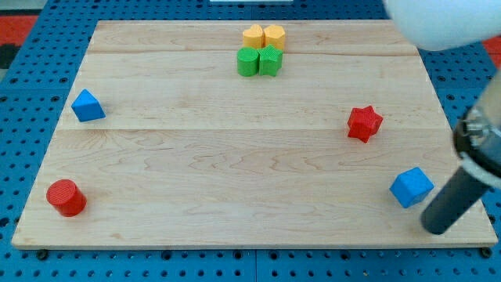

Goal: Move the arm to the bottom left of the red circle

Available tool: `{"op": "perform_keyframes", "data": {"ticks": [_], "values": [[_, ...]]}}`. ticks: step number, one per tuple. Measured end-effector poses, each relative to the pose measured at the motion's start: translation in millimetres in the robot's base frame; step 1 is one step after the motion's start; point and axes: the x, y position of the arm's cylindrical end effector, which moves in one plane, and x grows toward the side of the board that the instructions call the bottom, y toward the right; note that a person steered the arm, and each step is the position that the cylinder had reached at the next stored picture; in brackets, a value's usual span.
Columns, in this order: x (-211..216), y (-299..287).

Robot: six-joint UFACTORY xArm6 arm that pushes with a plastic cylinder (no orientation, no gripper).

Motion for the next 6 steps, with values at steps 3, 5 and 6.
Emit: {"op": "perform_keyframes", "data": {"ticks": [3, 5, 6], "values": [[-63, -75], [6, -283], [6, -430]]}}
